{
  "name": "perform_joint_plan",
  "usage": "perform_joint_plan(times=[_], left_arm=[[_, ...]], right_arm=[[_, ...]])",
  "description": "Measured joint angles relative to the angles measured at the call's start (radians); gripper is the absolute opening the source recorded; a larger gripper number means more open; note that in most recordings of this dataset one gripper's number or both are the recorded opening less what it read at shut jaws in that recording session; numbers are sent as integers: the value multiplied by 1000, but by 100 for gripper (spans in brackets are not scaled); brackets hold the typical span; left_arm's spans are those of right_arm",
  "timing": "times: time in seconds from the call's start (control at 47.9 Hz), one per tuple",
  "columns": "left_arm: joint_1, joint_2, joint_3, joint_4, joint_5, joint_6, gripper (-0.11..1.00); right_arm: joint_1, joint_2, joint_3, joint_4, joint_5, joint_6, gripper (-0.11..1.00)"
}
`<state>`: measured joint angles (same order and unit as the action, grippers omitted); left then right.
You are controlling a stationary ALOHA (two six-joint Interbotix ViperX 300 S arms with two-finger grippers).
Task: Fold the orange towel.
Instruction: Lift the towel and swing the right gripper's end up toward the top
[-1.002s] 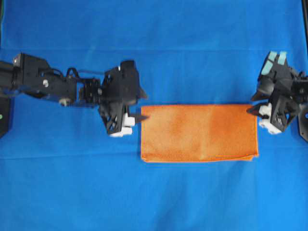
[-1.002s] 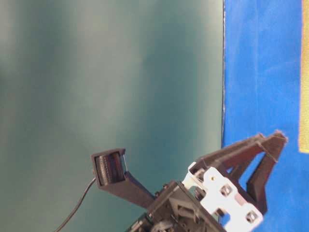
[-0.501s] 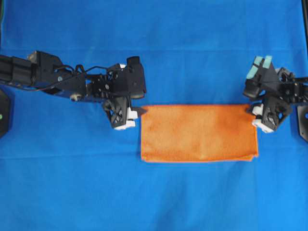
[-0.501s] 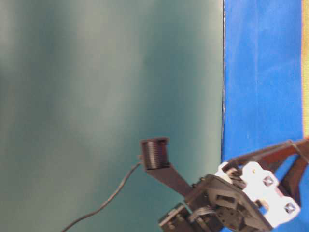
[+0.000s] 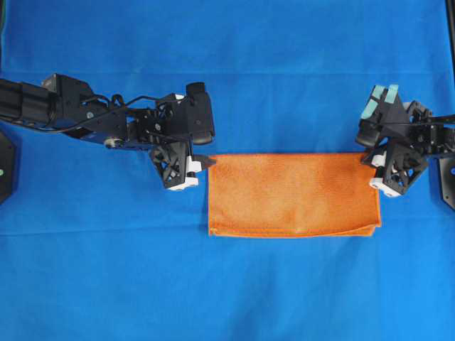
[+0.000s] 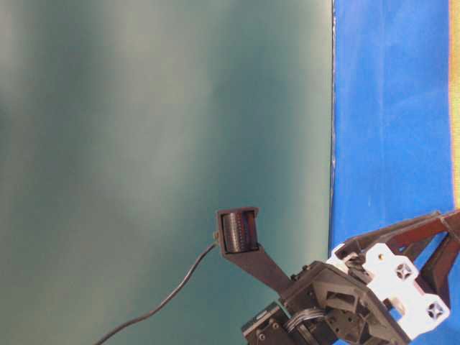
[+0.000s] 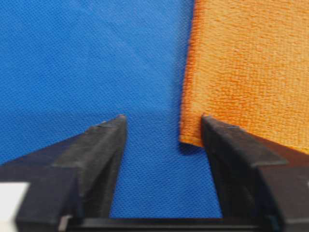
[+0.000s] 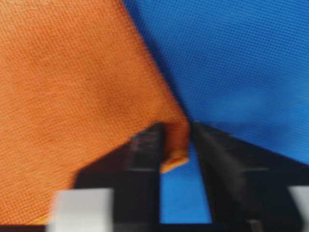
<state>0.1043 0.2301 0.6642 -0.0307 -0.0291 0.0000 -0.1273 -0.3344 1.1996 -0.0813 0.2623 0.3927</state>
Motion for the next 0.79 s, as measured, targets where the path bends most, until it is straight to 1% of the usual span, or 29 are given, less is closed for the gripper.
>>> perform_joint_plan(times=[0.083,0.104,0.167,0.23,0.605,0.793], left_arm=[[-15,3,-14,0,29,0,31],[-18,5,-18,0,38,0,26],[-31,8,-31,0,69,2,13],[-34,11,-46,0,95,2,3],[-31,8,-61,0,127,3,2],[-18,-40,-74,2,202,3,2]], right_arm=[[14,3,0,2,-2,2,5],[15,3,0,2,-2,2,3],[20,2,0,0,0,2,3],[21,3,0,2,-2,-3,3],[20,-2,-8,0,0,-6,3],[21,-86,-29,0,58,-9,3]])
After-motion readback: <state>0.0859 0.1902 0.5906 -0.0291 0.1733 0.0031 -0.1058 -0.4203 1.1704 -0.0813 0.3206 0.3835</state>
